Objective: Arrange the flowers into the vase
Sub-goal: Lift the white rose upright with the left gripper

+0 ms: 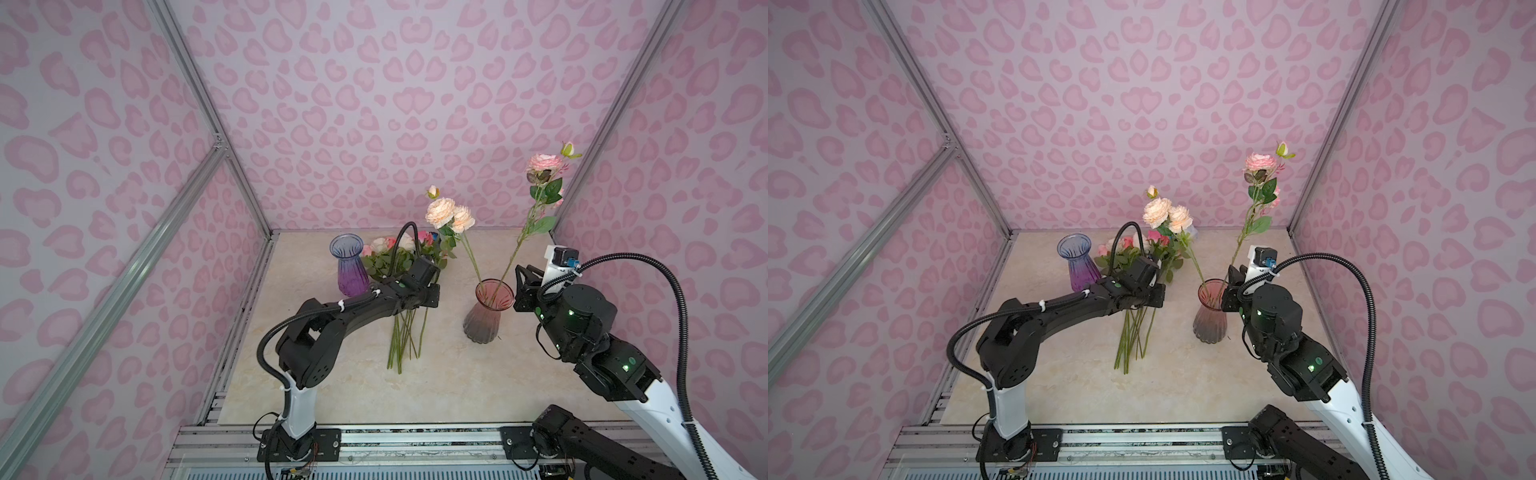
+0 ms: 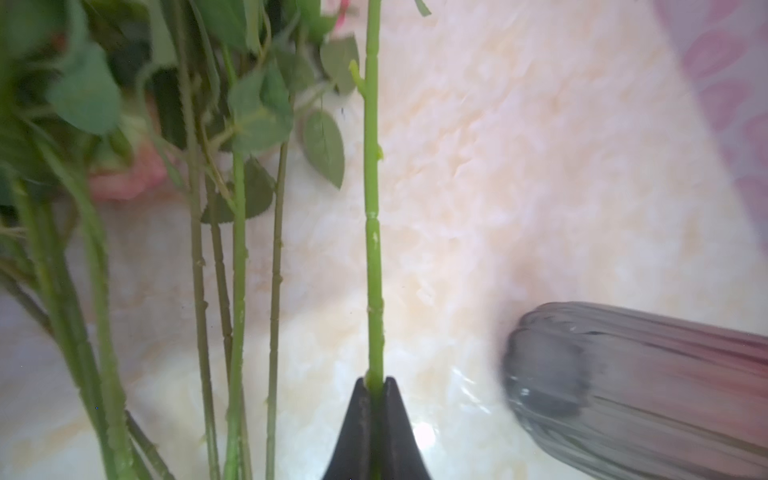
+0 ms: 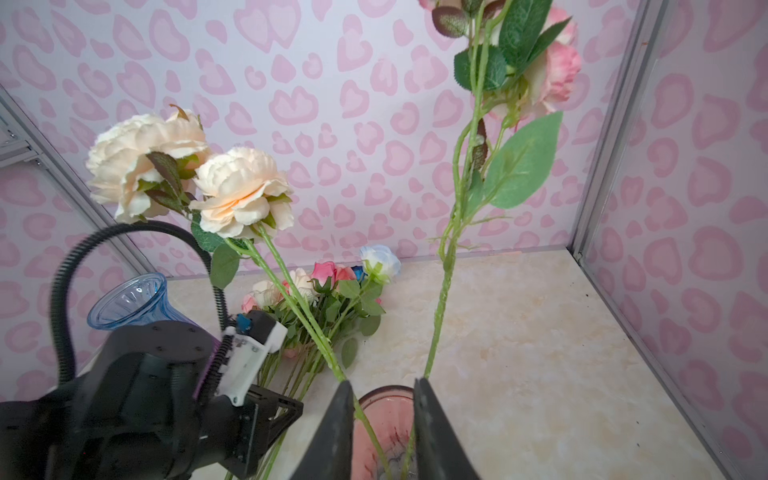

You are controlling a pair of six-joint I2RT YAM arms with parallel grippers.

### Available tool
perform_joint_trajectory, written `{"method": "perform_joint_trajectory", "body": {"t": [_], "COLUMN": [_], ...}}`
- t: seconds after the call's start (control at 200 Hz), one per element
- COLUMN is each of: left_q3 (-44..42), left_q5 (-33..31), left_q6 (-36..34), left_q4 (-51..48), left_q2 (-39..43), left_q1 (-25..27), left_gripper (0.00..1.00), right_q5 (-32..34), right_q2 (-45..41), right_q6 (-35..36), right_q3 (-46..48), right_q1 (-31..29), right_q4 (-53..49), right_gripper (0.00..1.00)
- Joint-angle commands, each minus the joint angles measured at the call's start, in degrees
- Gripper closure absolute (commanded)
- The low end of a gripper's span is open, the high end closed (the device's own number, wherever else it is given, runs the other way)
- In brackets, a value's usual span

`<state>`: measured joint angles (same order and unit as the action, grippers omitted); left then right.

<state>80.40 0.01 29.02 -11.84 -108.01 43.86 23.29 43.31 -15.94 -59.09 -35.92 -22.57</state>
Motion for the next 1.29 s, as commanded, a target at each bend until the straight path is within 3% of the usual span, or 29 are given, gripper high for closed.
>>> {"method": "perform_joint_trajectory", "body": {"t": [0.0,0.115,0.33,0.49,0.775,0.97,1.065,1.145,1.29], "left_q3": [-2.1,-5.3,-11.3,-14.1,-19.5,-24.7,-28.5,-30.6,-31.1], "left_q5": [8.3,14.1,8.8,7.6,-7.4,-16.1,-13.7,-8.0,-1.8], "left_q6": [4.0,5.1,9.3,8.4,8.4,3.0,-2.8,-7.8,-14.3], "left_q4": [7.0,12.2,14.0,13.6,6.0,4.9,8.9,11.7,12.9], "left_q2": [2.4,4.4,11.0,17.1,33.8,47.5,54.4,59.1,63.7], "left_q1": [-1.0,-1.1,-3.2,-4.0,-5.3,-5.3,-5.3,-5.2,-3.4], "left_gripper": [0.96,0.96,0.96,0.96,0.96,0.96,0.96,0.96,0.97], "right_q5": [-1.8,-1.8,-2.3,-3.5,-6.1,-11.6,-13.1,-14.9,-20.9], "right_q2": [0.0,-0.1,-0.7,-0.2,0.0,2.2,3.7,5.5,9.9], "right_q6": [-1.2,-1.3,-1.6,-1.8,-2.5,-2.6,-1.9,-1.0,1.6], "right_q3": [-0.9,-1.1,-1.6,-1.8,-3.3,-5.3,-6.5,-8.0,-11.4], "right_q1": [0.0,0.0,-0.1,0.0,-0.2,-1.2,-3.1,-5.5,-10.4], "right_q4": [0.2,0.0,-0.7,-0.8,-0.3,-0.1,0.9,1.9,6.0], "right_gripper": [0.73,0.73,0.73,0.73,0.7,0.63,0.57,0.51,0.38]}}
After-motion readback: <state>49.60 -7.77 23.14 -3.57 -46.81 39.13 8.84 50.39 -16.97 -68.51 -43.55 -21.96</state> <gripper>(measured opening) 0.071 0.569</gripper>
